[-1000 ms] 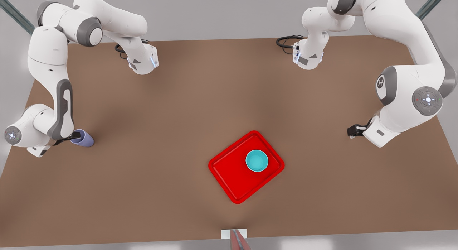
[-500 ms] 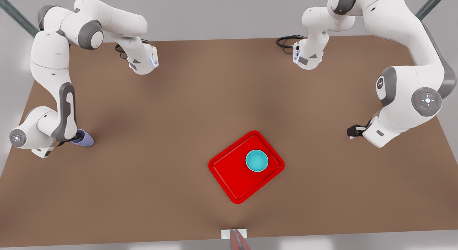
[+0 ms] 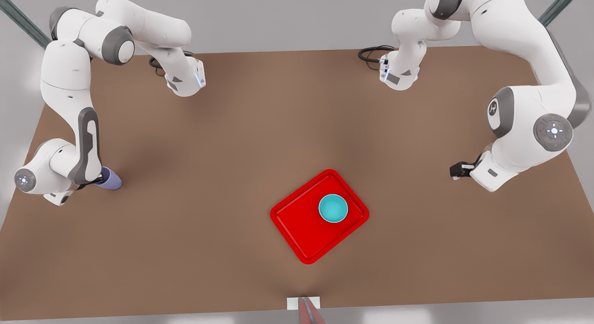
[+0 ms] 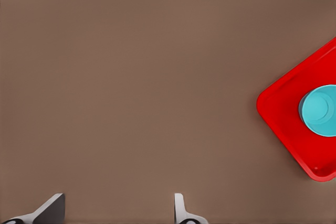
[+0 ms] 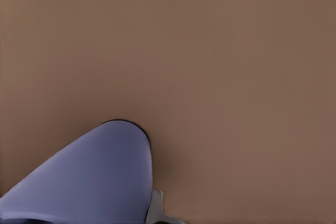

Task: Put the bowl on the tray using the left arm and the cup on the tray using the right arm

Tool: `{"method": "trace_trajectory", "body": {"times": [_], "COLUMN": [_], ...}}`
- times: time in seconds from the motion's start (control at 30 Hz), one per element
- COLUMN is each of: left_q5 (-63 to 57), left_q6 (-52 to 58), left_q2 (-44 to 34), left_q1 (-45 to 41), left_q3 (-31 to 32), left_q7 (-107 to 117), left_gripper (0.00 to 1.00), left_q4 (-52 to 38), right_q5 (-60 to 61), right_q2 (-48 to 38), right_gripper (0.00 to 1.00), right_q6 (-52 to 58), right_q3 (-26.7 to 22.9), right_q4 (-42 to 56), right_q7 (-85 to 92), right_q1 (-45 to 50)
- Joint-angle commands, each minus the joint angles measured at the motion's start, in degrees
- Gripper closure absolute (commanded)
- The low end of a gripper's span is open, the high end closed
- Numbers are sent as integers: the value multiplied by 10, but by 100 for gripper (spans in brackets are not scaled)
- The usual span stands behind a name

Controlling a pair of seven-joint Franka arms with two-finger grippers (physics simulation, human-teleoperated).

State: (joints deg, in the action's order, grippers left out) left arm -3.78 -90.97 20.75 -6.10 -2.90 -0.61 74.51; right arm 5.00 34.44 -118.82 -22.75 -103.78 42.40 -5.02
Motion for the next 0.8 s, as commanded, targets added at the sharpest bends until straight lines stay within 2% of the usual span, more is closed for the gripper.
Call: {"method": "trace_trajectory", "body": {"times": [0.0,0.27,0.33,0.4,0.6,0.77], "left_q5": [1,1,1,1,1,1], "left_q6": [0,10,11,11,11,7], "left_q2": [0,-4,-5,-5,-2,4], "left_q1": [-1,-1,-1,-1,0,0], "left_q3": [0,0,0,0,0,0], "left_q7": [0,0,0,0,1,1], "left_gripper": [0,0,0,0,0,0], "left_q4": [-1,-1,-2,-2,-2,-3], "right_q5": [-4,-4,-1,19,94,178], "right_q2": [0,-8,-23,-30,-37,-4], "right_gripper": [79,79,79,79,79,79], "right_q6": [-1,25,50,54,57,54], "right_q3": [0,22,29,30,26,23], "right_q4": [1,20,42,66,133,208], "right_q7": [-2,4,4,3,1,-6], "right_q1": [0,5,35,85,314,454]}}
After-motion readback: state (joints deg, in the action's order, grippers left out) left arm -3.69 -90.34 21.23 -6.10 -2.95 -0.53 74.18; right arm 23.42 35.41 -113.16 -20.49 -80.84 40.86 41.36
